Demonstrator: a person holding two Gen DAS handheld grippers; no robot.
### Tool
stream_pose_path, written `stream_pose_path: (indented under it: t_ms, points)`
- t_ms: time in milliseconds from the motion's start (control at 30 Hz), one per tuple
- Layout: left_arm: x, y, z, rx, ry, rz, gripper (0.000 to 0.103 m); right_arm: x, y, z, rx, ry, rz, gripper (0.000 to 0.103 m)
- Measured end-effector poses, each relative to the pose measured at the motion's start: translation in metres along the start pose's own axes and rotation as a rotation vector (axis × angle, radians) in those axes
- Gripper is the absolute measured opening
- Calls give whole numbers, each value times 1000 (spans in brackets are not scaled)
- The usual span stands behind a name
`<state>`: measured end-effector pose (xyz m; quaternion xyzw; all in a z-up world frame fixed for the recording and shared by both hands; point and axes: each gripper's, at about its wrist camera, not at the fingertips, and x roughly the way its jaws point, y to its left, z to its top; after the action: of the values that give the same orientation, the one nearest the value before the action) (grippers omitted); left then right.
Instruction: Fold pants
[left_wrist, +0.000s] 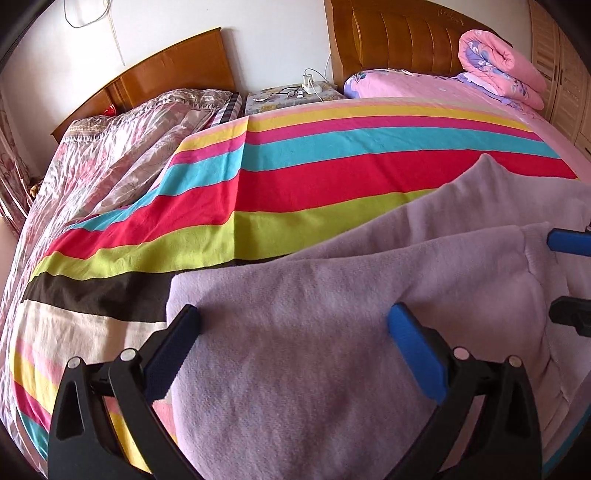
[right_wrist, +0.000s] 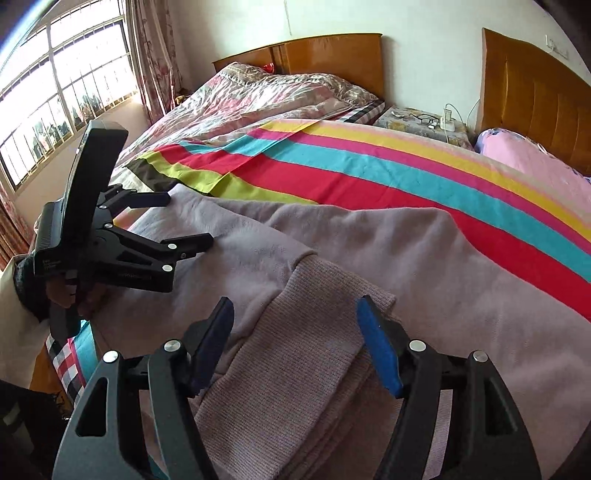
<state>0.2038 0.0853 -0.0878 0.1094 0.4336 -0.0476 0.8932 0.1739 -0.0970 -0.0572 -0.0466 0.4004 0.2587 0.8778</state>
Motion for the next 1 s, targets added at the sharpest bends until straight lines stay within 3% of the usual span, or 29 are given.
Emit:
stream_pose_path:
  t_ms: [67, 200, 433, 533, 667, 867, 1000]
  points:
    - [0, 0, -1, 0, -5, 2, 102, -5, 6, 1, -27, -9, -19, 68]
    - [0, 3, 0, -8, -9, -7, 102, 14, 5, -6, -38, 78, -46, 69]
    - [1, 5, 0, -9, -12, -10, 102, -3, 7, -8, -14, 42, -54, 70]
    - [1, 4, 0, -9, -13, -9, 102, 0, 7, -21, -21, 99, -70, 72]
    - [1, 4, 0, -7, -13, -5, 102, -1, -7, -32, 66, 114, -55, 76]
    - [0, 0, -1, 3, -19, 20, 102, -32, -23, -38, 97, 55, -116, 80]
    - [0, 0, -1, 2, -17, 23, 102, -44, -56, -55, 166, 90, -207, 81]
